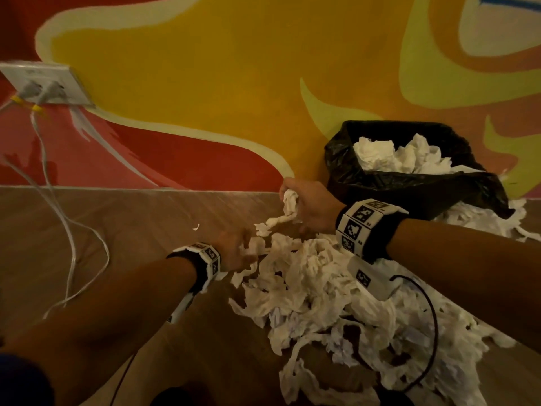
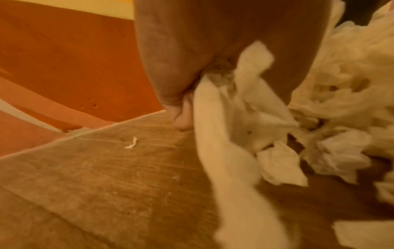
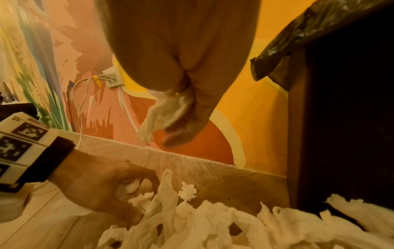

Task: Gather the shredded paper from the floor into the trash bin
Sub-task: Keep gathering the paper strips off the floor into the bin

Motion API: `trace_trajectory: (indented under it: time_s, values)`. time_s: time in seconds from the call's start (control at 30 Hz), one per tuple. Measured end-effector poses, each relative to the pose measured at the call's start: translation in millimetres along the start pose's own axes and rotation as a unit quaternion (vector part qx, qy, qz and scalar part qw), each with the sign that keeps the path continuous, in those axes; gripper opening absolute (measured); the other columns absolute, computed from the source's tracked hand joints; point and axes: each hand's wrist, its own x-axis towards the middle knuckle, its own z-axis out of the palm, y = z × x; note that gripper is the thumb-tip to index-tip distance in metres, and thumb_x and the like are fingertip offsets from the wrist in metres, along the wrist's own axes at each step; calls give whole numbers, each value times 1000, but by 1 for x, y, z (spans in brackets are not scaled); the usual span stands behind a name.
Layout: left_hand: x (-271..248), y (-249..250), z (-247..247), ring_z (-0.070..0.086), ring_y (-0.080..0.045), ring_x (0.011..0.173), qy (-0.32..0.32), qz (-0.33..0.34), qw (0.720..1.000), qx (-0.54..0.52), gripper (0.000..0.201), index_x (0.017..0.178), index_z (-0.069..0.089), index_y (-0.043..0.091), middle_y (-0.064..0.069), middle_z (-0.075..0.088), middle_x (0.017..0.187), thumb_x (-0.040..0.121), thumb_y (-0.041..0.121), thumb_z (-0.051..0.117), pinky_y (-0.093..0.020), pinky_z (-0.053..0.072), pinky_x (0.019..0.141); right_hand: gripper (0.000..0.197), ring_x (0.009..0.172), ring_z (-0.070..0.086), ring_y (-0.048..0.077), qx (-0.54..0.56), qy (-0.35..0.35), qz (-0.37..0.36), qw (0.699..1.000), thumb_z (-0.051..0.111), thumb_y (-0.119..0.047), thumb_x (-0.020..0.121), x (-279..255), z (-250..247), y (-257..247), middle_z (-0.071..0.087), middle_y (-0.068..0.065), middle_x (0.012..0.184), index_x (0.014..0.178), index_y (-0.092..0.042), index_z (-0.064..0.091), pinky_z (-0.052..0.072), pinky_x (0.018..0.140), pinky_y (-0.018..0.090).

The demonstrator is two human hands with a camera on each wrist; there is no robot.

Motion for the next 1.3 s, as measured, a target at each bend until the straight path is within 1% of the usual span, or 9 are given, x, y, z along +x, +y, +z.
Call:
trace_trajectory:
  time_s: [0.1,0.27,0.4,0.47,0.6,0.83,0.93,1.1,1.3]
  values:
    - [4,0,16,55,-28,114,-12,-7,998,60,75,139,39,28,-4,54,131,77,63,60,-42,49,94,20,87,50,23,-54,-27,-28,998,52,9,82,-4,2,-1,58,9,93,96,-3,60,39,68,28]
    - [3,2,10,63,-28,89,-20,-12,997,67,29,92,59,24,-7,67,105,85,51,52,-39,54,81,17,82,53,22,-67,-75,-21,995,53,-17,89,-10,10,3,59,8,90,89,-4,64,38,69,31]
    - [5,-6,-6,60,-20,96,10,3,999,50,39,109,61,24,2,60,114,81,50,57,-35,53,81,43,85,58,32,-136,-132,10,982,49,-36,96,-8,20,7,61,16,83,74,-1,63,46,75,38]
    - [6,-10,-15,54,-8,81,38,18,999,16,20,90,64,28,7,59,102,79,43,61,-23,45,65,42,87,60,32,-154,-163,34,974,46,-31,99,-1,29,11,59,11,80,66,-7,57,49,77,37]
    - [6,-21,-23,52,-10,81,48,-8,998,-34,16,68,52,29,9,55,95,76,33,66,-28,48,70,20,108,51,25,-193,-216,54,956,52,-6,93,12,50,20,51,9,115,107,-7,66,46,87,31]
    - [-3,-29,-15,56,-16,78,7,4,997,-78,19,79,51,31,6,57,89,81,14,59,-25,44,61,37,109,52,26,-237,-208,-48,948,64,-23,87,23,87,34,51,6,123,123,-17,55,27,73,18]
    - [-3,-23,-2,55,-19,93,-33,-2,994,-103,14,100,49,31,7,52,104,88,31,56,-31,47,76,33,99,59,30,-276,-243,-41,929,63,-45,83,26,98,42,57,4,110,109,-24,62,38,71,27]
    - [5,-19,18,56,-20,99,-54,8,998,-41,59,119,48,29,5,56,115,76,67,60,-32,46,83,19,92,62,32,-294,-245,-36,923,63,-31,85,27,104,48,62,7,105,102,-21,68,37,66,28]
    - [9,-14,19,60,-24,103,0,39,999,-37,20,103,61,28,-1,64,115,87,40,59,-27,44,82,27,95,60,31,-246,-204,-72,945,58,-28,89,26,95,53,57,9,109,114,-19,62,39,68,29]
